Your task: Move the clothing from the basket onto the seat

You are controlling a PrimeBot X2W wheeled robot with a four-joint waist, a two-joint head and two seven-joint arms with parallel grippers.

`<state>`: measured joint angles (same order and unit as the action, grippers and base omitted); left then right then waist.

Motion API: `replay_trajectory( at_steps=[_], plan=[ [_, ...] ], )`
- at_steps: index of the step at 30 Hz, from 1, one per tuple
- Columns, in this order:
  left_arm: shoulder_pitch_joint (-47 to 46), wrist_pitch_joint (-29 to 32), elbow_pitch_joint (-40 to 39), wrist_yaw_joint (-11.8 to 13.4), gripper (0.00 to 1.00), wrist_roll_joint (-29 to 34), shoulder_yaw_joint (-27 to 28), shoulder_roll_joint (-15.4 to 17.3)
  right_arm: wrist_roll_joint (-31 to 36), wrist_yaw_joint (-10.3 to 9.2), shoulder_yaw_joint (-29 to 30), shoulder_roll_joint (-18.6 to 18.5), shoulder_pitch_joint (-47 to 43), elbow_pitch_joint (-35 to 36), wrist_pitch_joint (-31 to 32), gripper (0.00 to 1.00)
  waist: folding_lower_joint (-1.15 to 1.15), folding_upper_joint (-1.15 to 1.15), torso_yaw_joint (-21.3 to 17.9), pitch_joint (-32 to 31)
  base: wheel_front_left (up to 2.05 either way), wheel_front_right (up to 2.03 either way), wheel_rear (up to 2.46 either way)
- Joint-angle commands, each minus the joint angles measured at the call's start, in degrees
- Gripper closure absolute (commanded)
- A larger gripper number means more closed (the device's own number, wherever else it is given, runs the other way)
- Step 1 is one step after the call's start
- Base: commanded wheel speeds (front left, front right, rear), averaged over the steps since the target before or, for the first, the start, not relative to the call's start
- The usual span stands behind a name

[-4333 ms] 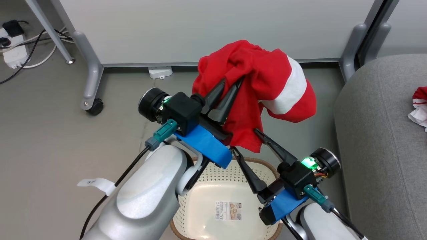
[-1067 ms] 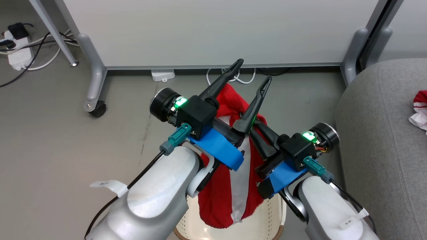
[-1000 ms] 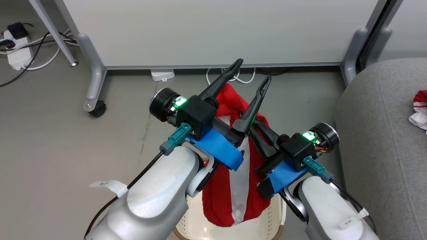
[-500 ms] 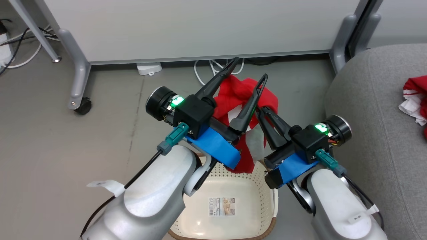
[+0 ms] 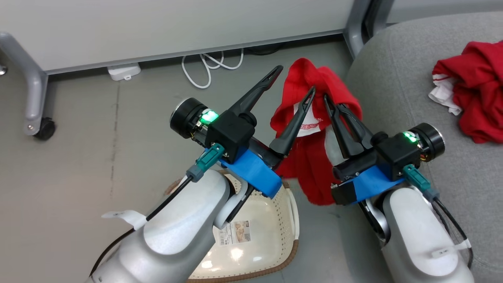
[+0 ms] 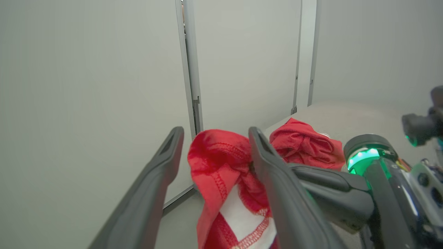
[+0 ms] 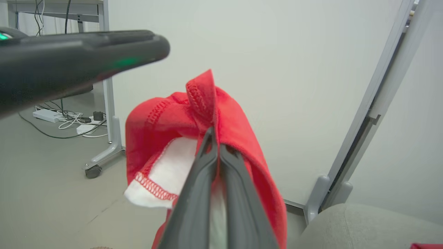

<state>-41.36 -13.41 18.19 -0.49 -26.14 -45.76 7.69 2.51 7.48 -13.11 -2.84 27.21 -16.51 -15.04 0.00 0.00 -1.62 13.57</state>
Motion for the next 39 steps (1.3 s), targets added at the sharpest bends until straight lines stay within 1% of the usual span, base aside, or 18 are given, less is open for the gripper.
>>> replay_trajectory(
  at_steps=[1, 10, 16, 20, 26, 32, 36, 39],
  plan=[
    [-0.9, 0.2, -0.1, 0.0, 0.00, 0.5, -0.3, 0.3, 0.4, 0.03, 0.8, -0.2, -0.4, 0.6, -0.2, 1.00, 0.00, 0.00, -2.0, 1.4, 0.00, 0.00, 0.00],
    [-1.6, 0.9, 0.3, -0.4, 0.00, 1.1, -1.7, 0.9, 0.7, 0.03, 4.8, -0.5, -1.5, 2.7, -0.2, 1.00, 0.00, 0.00, -7.2, 3.9, 0.00, 0.00, 0.00],
    [-1.9, 1.1, 0.7, -0.6, 0.00, 1.5, -2.5, 1.2, 0.9, 0.03, 7.3, -0.4, -2.4, 4.0, -0.2, 1.00, 0.00, 0.00, -10.0, 5.2, 0.00, 0.00, 0.00],
    [-1.7, 0.8, 0.9, -0.7, 0.00, 1.5, -2.8, 1.4, 0.3, 0.03, 8.5, -0.3, -3.2, 4.6, -0.2, 1.00, 0.00, 0.00, -11.2, 5.5, 0.00, 0.00, 0.00],
    [-1.3, 0.7, 1.0, -0.4, 0.00, 1.6, -3.2, 1.9, -0.4, 0.03, 9.5, -0.1, -2.9, 5.5, -0.2, 1.00, 0.00, 0.00, -12.0, 5.7, 0.00, 0.00, 0.00],
    [-2.2, 0.7, 0.5, -0.1, 0.00, 1.8, -3.4, 2.4, -0.6, 0.03, 11.4, -0.2, 1.1, 7.3, -0.2, 1.00, 0.00, 0.00, -11.9, 6.9, 0.00, 0.00, 0.00],
    [-2.9, 1.1, -0.2, 0.1, 0.00, 2.1, -3.3, 3.1, -1.5, 0.03, 13.3, -1.8, 7.1, 8.7, -0.2, 1.00, 0.00, 0.00, -11.6, 9.0, 0.00, 0.00, 0.00],
    [-3.8, 1.4, -0.9, 0.4, 0.00, 2.5, -3.2, 3.6, -2.3, 0.03, 15.4, -3.8, 12.7, 9.8, -0.2, 1.00, 0.00, 0.00, -11.1, 11.2, 0.00, 0.00, 0.00]
  ],
)
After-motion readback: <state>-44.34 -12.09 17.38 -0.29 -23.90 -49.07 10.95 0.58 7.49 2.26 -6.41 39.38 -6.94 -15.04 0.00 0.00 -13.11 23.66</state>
